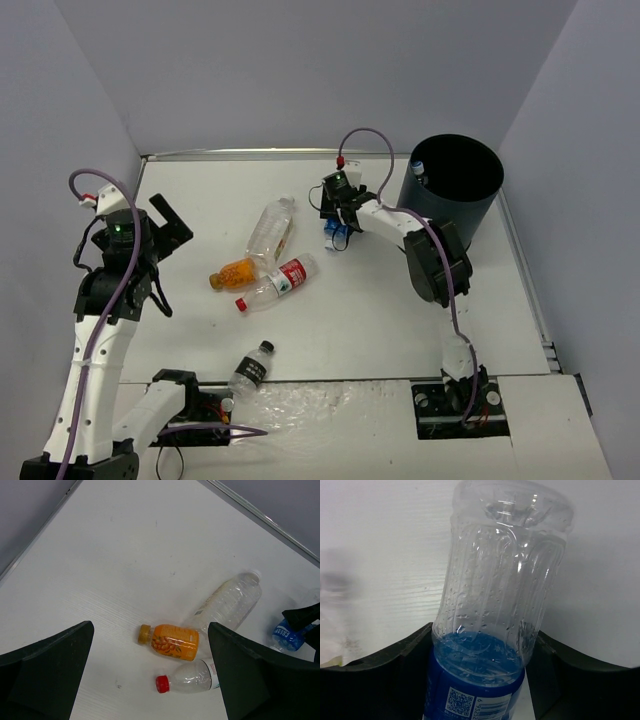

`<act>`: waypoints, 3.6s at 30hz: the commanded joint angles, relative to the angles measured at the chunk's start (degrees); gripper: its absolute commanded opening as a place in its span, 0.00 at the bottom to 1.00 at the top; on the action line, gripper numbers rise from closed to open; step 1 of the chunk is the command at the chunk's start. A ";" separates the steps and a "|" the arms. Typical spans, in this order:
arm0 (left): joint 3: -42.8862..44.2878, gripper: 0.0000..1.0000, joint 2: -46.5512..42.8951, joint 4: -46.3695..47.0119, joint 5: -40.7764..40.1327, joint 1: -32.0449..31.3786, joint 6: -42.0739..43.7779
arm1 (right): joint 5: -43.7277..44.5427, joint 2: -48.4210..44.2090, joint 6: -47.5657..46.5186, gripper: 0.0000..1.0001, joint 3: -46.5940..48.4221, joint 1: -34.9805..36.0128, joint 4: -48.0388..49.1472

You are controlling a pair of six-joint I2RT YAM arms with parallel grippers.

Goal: Put the plastic bottles in the bin

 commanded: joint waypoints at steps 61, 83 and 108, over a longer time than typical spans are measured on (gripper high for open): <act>-15.99 0.97 5.07 -19.45 18.12 -33.26 -11.89 | -18.73 -62.66 -11.37 1.00 -20.45 -30.09 7.81; -30.17 0.50 14.97 -1.89 23.90 -52.23 -24.16 | -5.79 -75.54 -6.58 1.00 -35.66 -29.94 2.26; -5.90 0.00 19.10 21.48 14.80 -53.57 4.47 | -50.20 -76.96 -0.87 1.00 -39.28 -19.85 10.19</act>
